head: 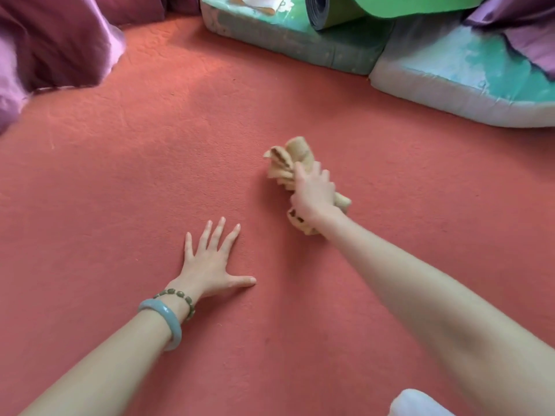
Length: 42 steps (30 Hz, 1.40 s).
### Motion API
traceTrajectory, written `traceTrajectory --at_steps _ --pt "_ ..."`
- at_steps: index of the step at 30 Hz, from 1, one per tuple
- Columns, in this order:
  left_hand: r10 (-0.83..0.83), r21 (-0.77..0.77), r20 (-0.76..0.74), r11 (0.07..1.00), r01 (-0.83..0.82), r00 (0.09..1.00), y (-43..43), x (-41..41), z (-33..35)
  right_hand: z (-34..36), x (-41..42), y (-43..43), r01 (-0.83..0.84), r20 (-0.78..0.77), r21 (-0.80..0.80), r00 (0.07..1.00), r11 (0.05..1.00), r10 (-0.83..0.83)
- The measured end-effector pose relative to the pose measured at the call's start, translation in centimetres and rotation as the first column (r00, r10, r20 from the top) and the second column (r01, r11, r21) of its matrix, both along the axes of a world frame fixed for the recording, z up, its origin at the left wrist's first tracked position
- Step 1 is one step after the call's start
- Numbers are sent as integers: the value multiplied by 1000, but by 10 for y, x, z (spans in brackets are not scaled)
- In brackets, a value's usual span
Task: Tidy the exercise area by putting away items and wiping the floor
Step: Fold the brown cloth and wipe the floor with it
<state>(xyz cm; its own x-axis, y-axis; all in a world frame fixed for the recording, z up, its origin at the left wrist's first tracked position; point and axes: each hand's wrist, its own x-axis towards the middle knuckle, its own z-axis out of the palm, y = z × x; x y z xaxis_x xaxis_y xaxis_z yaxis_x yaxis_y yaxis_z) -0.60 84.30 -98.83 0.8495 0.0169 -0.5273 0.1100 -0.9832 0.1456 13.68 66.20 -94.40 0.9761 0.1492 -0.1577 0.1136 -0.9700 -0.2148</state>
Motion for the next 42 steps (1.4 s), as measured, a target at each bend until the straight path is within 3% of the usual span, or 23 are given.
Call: traceTrajectory --at_steps 3,6,8,12,16,21,25,30,34,36,39,42 --pt "29 1 -3 1000 -29 1000 0 2 -1 1 -13 44 -325 -6 20 946 945 325" --pt "45 6 -8 999 -45 999 1 4 -2 -2 13 19 -401 -16 54 915 915 402" --pt "49 18 -28 999 -49 998 2 5 -1 -2 38 -29 -305 -17 54 952 951 307" --pt "65 18 -50 998 -64 997 -3 6 5 4 67 -166 67 -54 -14 996 998 -68" --pt "76 33 -54 997 -74 996 -5 6 8 12 57 -293 378 -65 -102 920 920 -386" --pt "106 50 -33 993 -104 994 -23 13 17 17 45 -356 567 -49 -99 818 818 -573" --pt "51 35 21 998 -51 998 -64 37 28 13 44 -306 461 -47 -61 885 885 -464" --pt "7 -6 87 1000 -6 996 -118 76 38 9 20 -199 100 -140 0 985 995 -99" --pt "-3 5 127 1000 3 992 -134 101 47 9 2 -158 -269 -97 43 957 962 272" --pt "-4 23 131 1000 1 991 -131 111 50 7 14 -170 -378 -69 68 921 923 382" --pt "-26 42 132 999 20 991 -119 121 53 5 49 -209 -287 -70 75 954 955 292" --pt "-63 77 75 995 57 995 -99 123 52 6 81 -249 11 -80 37 997 999 -8"
